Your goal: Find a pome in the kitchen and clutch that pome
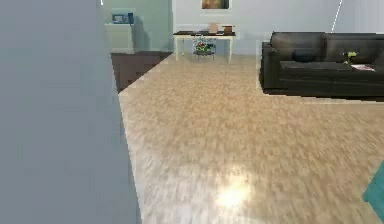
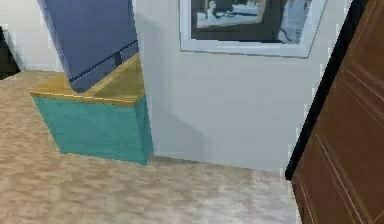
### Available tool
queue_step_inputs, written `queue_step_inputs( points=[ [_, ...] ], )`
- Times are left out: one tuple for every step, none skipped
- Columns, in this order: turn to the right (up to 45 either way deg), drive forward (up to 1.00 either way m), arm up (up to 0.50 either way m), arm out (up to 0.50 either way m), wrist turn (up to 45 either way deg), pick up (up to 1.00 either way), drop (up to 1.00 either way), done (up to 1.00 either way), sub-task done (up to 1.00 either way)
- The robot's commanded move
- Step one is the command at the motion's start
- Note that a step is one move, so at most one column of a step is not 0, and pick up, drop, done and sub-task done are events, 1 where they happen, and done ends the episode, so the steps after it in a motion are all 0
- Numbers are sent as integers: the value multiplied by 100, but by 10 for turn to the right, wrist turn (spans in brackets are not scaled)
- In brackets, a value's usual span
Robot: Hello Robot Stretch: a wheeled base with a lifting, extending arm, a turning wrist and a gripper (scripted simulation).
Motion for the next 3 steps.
queue_step_inputs(
  points=[
    [0, 60, 0, 0, 0, 0, 0, 0, 0],
    [-210, 0, 0, 0, 0, 0, 0, 0, 0],
    [0, 20, 0, 0, 0, 0, 0, 0, 0]
  ],
)
